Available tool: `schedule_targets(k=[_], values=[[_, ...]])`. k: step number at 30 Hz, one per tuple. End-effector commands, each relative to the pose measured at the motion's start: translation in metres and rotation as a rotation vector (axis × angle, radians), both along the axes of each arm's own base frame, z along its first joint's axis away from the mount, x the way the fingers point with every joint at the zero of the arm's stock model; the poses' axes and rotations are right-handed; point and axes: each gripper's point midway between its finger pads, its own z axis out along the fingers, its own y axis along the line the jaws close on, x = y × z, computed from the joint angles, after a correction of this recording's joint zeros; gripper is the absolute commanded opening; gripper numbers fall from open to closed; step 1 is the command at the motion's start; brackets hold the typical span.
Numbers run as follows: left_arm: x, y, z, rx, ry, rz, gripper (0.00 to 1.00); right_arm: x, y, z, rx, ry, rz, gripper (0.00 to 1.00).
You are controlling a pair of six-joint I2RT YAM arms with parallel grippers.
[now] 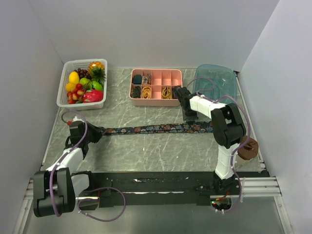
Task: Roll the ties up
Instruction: Flatten out the tie at the center of the board.
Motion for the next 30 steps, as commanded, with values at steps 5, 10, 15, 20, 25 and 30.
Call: schedule_targets(k=[5, 10, 15, 20, 25, 30], values=[[0.019, 0.018, 0.043, -0.120, -0.291, 0.074, 0.01, -0.013, -0.009, 0.003, -0.023, 0.024, 0.005, 0.00], [0.017, 0.027, 0.028, -0.132, -0.277, 0.112, 0.01, -0.013, -0.008, 0.001, -0.017, 0.027, 0.009, 0.00], [0.018, 0.031, 0.013, -0.139, -0.249, 0.124, 0.01, -0.013, -0.007, 0.001, -0.010, 0.033, 0.008, 0.00], [0.015, 0.035, -0.009, -0.133, -0.182, 0.145, 0.01, -0.012, -0.007, 0.005, -0.010, 0.027, 0.006, 0.00], [0.012, 0.040, -0.025, -0.127, -0.110, 0.188, 0.01, -0.012, -0.007, 0.005, -0.012, 0.031, 0.006, 0.00], [0.008, 0.050, -0.041, -0.120, -0.005, 0.255, 0.01, -0.012, -0.006, 0.005, -0.010, 0.032, 0.006, 0.00]])
